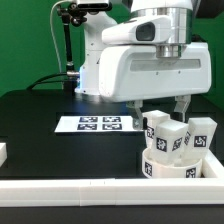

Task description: Assemble stool

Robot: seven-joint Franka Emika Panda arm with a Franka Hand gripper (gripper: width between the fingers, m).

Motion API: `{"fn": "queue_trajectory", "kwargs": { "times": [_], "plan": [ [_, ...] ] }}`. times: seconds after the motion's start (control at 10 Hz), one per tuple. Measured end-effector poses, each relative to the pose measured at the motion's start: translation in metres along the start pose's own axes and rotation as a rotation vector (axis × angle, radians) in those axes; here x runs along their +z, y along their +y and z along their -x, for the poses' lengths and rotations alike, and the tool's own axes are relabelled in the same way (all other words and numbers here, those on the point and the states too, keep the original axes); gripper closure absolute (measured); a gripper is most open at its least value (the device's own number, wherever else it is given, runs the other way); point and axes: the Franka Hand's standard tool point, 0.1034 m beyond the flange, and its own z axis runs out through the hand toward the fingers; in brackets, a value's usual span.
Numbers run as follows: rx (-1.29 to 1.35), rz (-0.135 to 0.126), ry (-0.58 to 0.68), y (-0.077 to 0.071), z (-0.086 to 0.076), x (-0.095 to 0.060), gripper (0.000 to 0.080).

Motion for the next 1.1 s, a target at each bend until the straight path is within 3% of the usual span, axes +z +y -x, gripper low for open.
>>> {"fn": "queue_trajectory", "kwargs": {
  "times": [0.4,0.5,0.6,0.7,0.8,1.1],
  "plan": [
    [0.037,-0.001,-0.009,-0.0033,0.0009,0.0049,0.0151],
    [0.044,-0.001,-0.009,-0.0033,0.0009,0.0049,0.0238],
    [0.047,-0.001,-0.01,-0.0024,0.0017,0.0051,0.0373],
    [0.049,-0.001,-0.009,-0.002,0.0016,0.0049,0.0373],
    [0.05,0.0,-0.009,-0.0017,0.0017,0.0049,0.0456],
    [0.08,0.0,-0.009,-0.0013,0.0019,0.0049,0.0456]
  ]
}}
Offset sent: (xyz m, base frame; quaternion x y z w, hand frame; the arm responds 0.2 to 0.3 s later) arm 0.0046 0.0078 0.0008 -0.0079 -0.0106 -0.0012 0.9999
